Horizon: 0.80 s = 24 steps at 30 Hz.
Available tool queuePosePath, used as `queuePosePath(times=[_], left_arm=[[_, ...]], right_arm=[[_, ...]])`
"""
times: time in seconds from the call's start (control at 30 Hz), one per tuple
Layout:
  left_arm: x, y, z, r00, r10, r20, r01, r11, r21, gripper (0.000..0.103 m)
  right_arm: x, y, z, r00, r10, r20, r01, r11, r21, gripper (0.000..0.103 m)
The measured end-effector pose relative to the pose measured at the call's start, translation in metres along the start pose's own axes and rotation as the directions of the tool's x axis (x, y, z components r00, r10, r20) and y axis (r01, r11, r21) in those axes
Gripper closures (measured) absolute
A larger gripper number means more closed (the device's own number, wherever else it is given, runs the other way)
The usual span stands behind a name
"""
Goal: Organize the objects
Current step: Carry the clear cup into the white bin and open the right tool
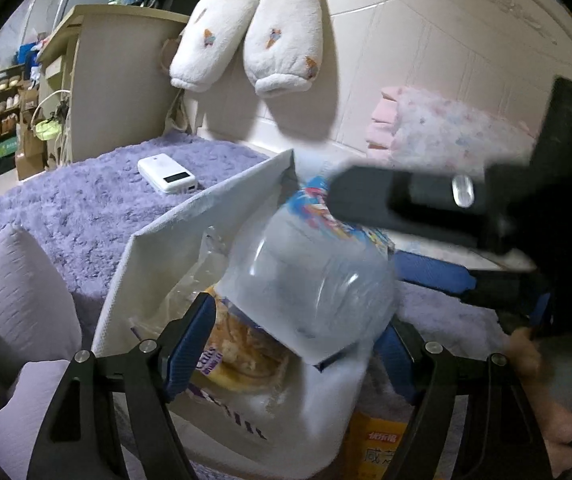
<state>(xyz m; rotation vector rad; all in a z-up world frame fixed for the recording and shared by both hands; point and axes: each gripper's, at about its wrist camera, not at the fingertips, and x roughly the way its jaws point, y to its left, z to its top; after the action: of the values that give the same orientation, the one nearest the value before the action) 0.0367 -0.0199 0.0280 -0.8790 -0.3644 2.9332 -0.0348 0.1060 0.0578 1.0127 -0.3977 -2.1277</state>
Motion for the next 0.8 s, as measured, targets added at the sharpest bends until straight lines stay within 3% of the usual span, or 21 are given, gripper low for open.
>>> queuePosePath(times=[0.13,0.8], left_arm=[[0.006,0.007,0.002,0.999,0.023,-0.03,-0.023,0.999,-0.022,0.027],[0.009,0.014,0.005,0.997,0.05,-0.056,-0.051,0.998,-0.029,0.028]], right_arm=[[-0.001,-0.005,-0.01,0.995,-0.097,-0.001,0.097,0.995,-0.022,0.009],[0.0,0.0,-0.018,0.984,-0.18,-0.018,0.178,0.981,-0.08,0.009]])
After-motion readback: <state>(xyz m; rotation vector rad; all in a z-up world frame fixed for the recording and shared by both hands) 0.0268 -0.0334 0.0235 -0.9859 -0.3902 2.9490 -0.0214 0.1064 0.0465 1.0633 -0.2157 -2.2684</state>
